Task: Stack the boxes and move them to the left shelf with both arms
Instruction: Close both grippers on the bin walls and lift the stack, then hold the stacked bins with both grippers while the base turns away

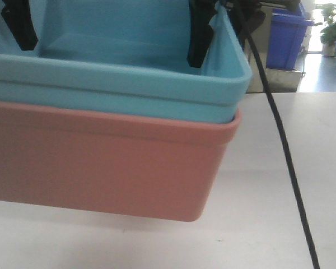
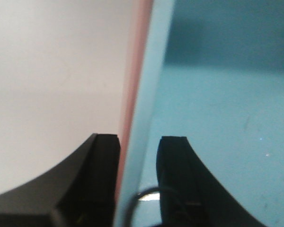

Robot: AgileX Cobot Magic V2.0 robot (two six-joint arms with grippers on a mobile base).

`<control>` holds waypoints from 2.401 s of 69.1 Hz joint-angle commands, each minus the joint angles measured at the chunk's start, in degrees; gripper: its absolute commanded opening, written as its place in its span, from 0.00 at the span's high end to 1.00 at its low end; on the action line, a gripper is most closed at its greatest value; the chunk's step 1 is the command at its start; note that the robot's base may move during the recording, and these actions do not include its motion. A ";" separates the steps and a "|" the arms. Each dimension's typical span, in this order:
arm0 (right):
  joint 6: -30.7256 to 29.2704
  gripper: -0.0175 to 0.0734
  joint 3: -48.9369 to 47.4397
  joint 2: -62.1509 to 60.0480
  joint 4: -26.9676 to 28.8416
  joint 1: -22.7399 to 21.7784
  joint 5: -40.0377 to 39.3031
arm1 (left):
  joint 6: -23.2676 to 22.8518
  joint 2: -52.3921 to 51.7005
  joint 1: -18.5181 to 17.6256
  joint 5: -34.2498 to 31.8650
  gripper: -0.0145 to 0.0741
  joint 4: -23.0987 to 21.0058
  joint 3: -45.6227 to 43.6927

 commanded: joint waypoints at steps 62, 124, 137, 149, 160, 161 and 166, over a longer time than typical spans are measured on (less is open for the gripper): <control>-1.96 0.75 -1.68 -2.23 -3.67 -0.82 -7.77 | -1.78 -4.11 -6.05 0.78 0.84 -0.27 -2.34; -1.96 0.75 -1.68 -2.23 -3.67 -0.82 -7.77 | -1.78 -4.11 -6.05 0.78 0.84 -0.27 -2.34; -1.96 0.75 -1.68 -2.23 -3.67 -0.82 -7.82 | -1.78 -4.11 -6.05 0.78 0.84 -0.27 -2.34; -1.96 0.75 -1.68 -2.00 -3.67 -0.82 -7.88 | -1.78 -4.11 -6.05 0.78 0.84 -0.27 -2.34; -1.96 0.75 -1.68 -1.85 -3.67 -0.82 -7.88 | -1.78 -4.11 -6.05 0.78 0.84 -0.27 -2.34; -1.96 0.75 -1.68 -1.79 -3.67 -0.82 -7.88 | -1.78 -4.11 -6.05 0.78 0.84 -0.27 -2.34; -1.96 0.75 -1.68 -1.74 -3.67 -0.82 -7.94 | -1.78 -4.11 -6.05 0.78 0.84 -0.27 -2.34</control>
